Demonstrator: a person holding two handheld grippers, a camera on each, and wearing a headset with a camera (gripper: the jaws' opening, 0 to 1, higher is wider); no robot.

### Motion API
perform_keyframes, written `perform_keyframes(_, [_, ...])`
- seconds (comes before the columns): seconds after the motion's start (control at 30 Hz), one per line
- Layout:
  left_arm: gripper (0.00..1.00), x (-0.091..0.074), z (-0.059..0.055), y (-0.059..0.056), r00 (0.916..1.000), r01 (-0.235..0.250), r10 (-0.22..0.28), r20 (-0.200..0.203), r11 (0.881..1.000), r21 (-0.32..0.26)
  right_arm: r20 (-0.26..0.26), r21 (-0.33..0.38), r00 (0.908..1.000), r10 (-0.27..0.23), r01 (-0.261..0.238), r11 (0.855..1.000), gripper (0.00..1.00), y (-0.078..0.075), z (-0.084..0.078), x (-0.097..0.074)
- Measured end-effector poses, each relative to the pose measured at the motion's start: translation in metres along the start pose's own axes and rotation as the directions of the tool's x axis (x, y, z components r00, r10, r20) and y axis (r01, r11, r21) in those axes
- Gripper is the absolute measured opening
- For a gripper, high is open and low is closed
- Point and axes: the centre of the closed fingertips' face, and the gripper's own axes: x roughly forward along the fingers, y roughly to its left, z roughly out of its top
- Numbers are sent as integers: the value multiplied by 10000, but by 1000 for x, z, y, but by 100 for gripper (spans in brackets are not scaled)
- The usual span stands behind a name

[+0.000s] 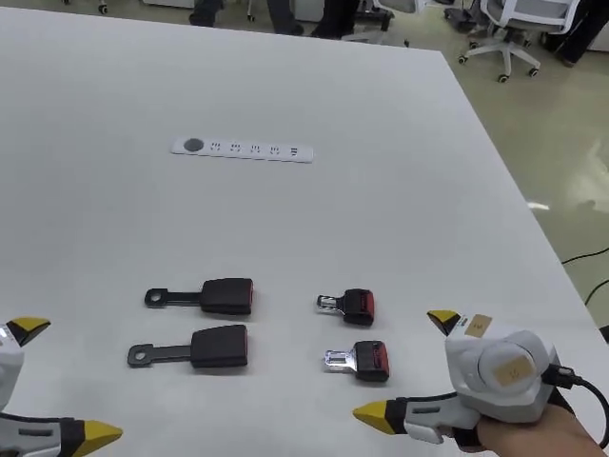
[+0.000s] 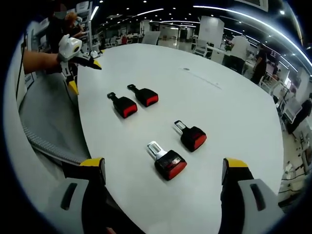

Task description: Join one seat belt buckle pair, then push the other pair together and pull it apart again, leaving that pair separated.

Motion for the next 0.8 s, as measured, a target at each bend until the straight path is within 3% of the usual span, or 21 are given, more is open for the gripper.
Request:
perform_keyframes(0.4, [98, -1, -2, -1, 10000, -7, 7, -36, 10000, -50, -199, 6, 9997, 103, -103, 9999, 93, 1, -1, 1])
perform_keyframes(0.8, [95, -2, -8, 3, 9998, 15, -15, -199, 10000, 36, -370, -513, 9991, 216, -234, 9984, 91, 2, -4, 3])
